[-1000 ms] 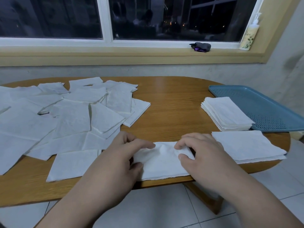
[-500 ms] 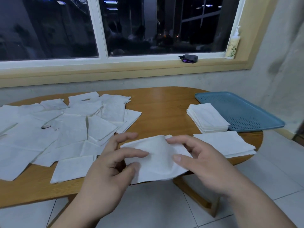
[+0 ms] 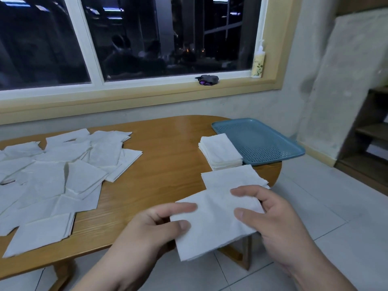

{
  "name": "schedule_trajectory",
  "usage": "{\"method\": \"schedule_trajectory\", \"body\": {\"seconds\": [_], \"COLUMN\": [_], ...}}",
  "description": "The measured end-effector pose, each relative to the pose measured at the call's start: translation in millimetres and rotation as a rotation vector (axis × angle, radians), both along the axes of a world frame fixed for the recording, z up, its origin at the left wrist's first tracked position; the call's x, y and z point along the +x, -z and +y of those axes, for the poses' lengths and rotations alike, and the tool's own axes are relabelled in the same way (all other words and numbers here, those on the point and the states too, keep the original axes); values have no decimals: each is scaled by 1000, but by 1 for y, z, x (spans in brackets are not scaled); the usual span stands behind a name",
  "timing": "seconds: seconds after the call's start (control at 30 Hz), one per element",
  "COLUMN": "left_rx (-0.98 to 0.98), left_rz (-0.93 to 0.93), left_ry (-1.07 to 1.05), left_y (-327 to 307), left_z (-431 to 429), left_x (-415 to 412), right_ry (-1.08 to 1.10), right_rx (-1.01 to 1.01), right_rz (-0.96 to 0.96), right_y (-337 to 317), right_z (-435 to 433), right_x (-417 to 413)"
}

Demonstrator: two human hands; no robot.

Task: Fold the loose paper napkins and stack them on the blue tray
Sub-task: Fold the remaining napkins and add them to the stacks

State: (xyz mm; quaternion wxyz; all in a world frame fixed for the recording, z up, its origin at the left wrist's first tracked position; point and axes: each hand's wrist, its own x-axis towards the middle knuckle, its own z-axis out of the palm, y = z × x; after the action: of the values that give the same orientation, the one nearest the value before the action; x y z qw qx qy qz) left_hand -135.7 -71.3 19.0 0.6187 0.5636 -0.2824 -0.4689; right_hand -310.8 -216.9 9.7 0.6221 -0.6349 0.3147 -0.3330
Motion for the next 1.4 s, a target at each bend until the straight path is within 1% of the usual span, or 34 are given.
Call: {"method": "schedule_trajectory", "body": {"seconds": [0.07, 0.13, 0.23, 0.3, 0.37, 0.47, 0.53, 0.6, 0.73, 0.83, 0.9, 1.0, 1.07, 1.17, 1.23, 1.3, 1.4], "left_rx": [-10, -17, 12, 44, 80, 145, 190, 209, 237, 282, 284, 232, 235, 228, 194, 169, 160], "left_rz": [-3, -69, -229, -402, -558, -650, -723, -783, -840, -997, -1069, -1128, -1155, -1119, -1118, -1106, -1062], "left_ry": [21, 15, -49, -94, -130, -137, -143, -152, -135, -82, -84, -115, -80, -75, -141, -213, -280], "left_y": [-3, -7, -12, -12, -7, -2, 0, 1, 6, 10, 12, 15, 15, 14, 12, 10, 10], "left_z": [-11, -23, -46, -65, -85, -110, -121, -127, -132, -135, -137, -134, -131, -123, -114, -97, -55], "left_x": [-3, -6, -6, 0, 7, 11, 12, 12, 15, 13, 12, 12, 10, 9, 10, 14, 22], "right_ry": [42, 56, 41, 41, 111, 214, 232, 205, 195, 224, 287, 374, 338, 285, 301, 304, 168], "right_rx": [-16, -28, -17, -34, -143, -306, -362, -423, -510, -572, -635, -760, -796, -800, -856, -901, -946], "right_rz": [8, 5, 34, 83, 173, 342, 422, 495, 580, 690, 737, 757, 828, 912, 873, 782, 634], "right_y": [3, 4, 1, -4, -8, -13, -12, -6, 7, 18, 22, 22, 20, 15, 11, 8, 8], "right_z": [-9, -19, -40, -56, -72, -91, -100, -105, -110, -113, -112, -108, -106, -103, -97, -78, -31], "right_x": [-3, -4, -2, 2, 7, 16, 21, 26, 30, 29, 25, 20, 19, 19, 21, 30, 56]}}
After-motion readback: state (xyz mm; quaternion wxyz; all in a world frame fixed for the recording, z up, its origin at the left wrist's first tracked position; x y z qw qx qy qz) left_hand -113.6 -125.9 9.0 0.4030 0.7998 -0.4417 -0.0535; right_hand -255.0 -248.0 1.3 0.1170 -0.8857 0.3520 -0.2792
